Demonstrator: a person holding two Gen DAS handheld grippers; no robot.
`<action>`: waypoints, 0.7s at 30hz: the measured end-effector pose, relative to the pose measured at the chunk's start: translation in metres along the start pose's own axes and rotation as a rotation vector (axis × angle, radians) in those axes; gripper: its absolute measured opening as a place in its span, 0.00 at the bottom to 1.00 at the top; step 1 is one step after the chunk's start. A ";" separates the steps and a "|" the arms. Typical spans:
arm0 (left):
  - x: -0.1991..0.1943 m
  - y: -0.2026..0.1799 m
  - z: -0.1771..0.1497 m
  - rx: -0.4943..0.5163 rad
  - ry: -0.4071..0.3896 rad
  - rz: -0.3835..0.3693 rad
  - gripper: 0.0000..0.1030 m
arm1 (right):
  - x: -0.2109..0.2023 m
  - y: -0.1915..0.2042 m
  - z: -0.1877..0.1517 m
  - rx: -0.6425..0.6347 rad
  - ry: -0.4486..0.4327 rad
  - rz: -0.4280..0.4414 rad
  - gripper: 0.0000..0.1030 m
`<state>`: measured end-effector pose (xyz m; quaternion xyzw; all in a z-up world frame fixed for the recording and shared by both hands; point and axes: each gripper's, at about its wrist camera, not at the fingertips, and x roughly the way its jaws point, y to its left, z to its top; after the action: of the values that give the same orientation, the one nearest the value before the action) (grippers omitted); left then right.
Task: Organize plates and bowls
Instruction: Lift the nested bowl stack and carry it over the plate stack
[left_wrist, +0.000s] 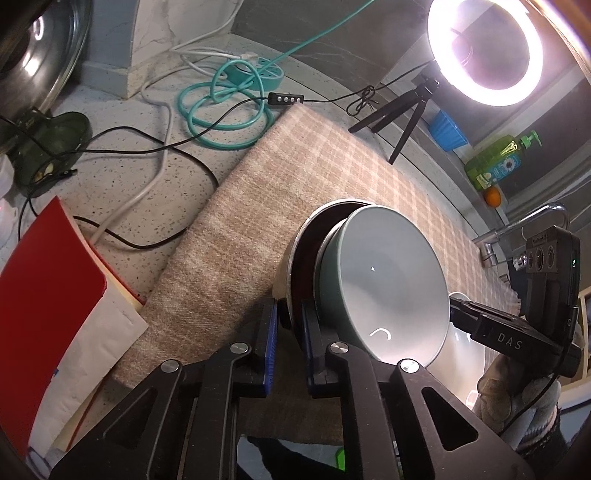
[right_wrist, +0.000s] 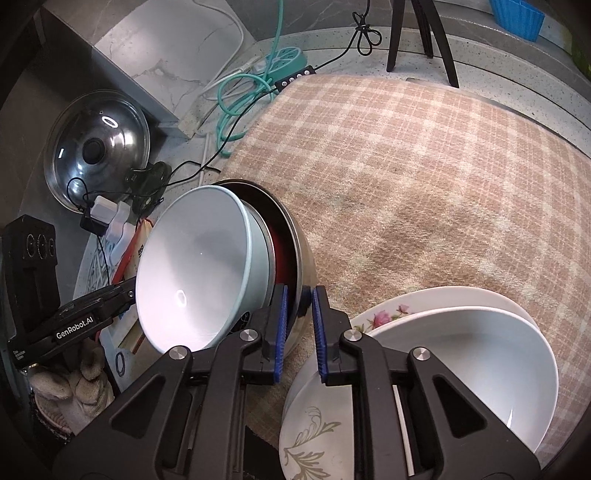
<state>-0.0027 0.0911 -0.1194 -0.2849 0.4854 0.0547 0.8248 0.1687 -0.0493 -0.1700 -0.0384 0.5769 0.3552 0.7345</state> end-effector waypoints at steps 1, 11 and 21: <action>0.000 -0.001 0.000 0.003 -0.001 0.002 0.08 | 0.000 0.000 0.000 0.000 0.000 -0.002 0.13; -0.007 -0.003 0.000 0.011 -0.010 0.007 0.08 | -0.005 0.003 0.000 -0.001 -0.013 -0.009 0.13; -0.031 -0.029 0.004 0.048 -0.054 -0.023 0.08 | -0.044 0.003 -0.003 0.008 -0.070 0.007 0.13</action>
<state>-0.0053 0.0748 -0.0796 -0.2691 0.4610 0.0414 0.8446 0.1611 -0.0699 -0.1317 -0.0211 0.5523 0.3568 0.7532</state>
